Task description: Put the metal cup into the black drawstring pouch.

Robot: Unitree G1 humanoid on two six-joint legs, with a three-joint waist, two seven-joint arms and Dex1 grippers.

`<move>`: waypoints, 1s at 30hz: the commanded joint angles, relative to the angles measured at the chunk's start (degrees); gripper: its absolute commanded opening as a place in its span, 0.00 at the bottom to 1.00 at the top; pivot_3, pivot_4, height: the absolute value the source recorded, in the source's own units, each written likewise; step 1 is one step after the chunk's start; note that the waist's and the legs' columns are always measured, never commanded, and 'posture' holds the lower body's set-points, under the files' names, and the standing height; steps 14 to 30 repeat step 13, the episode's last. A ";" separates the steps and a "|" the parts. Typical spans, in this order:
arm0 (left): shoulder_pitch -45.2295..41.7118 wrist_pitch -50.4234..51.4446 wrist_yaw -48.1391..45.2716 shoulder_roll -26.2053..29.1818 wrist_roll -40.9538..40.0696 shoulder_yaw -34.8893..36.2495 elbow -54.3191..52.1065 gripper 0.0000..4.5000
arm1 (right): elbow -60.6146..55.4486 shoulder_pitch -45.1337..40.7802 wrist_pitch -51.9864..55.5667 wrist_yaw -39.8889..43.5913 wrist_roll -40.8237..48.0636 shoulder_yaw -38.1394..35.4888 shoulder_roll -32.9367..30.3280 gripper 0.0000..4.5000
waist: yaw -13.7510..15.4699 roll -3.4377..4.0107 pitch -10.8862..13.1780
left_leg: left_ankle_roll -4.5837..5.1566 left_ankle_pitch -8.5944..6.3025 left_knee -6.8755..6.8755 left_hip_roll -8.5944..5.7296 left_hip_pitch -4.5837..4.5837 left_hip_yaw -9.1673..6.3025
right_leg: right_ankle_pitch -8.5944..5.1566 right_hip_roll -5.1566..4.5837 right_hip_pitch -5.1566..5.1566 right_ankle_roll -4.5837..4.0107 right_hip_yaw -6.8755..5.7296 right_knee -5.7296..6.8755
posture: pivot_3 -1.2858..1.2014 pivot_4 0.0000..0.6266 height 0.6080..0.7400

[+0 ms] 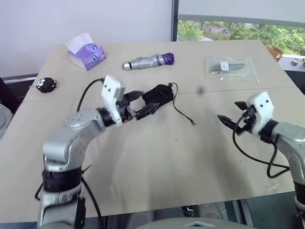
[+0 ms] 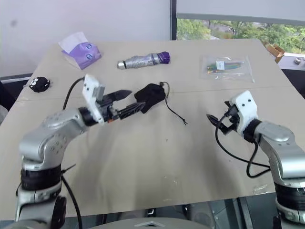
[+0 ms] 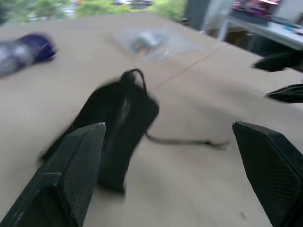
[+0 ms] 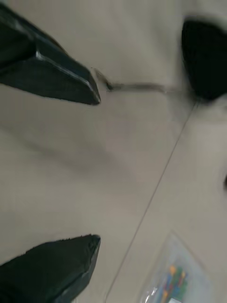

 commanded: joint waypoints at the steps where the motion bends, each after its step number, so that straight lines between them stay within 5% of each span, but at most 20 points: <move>1: 9.73 -3.84 3.31 -1.98 0.08 6.03 -6.78 1.00 | -4.25 5.30 -6.27 1.26 0.78 -1.14 0.71 0.98 | 0.10 -0.01 0.00 | 0.00 0.00 0.01 -0.01 -0.02 -0.01 | 0.00 0.00 -0.01 0.00 -0.02 -0.02 | 0.52 0.24 1.00; 11: 29.47 -12.27 4.57 -4.78 0.54 11.21 -11.07 1.00 | -3.40 11.54 -12.20 -0.94 -0.01 -3.03 1.44 0.98 | 0.49 -0.04 -0.06 | 0.03 -0.01 0.68 0.11 0.10 -0.16 | -0.24 0.04 0.36 -0.14 -0.09 0.03 | 0.52 0.24 1.00; 30: 30.78 -13.50 4.68 -5.04 0.73 11.56 -11.22 1.00 | -2.90 11.82 -12.58 -0.93 0.06 -3.51 1.13 0.98 | 0.47 -0.04 -0.07 | 0.04 -0.02 0.69 0.15 0.11 -0.13 | -0.24 0.04 0.37 -0.13 -0.05 0.02 | 0.52 0.24 1.00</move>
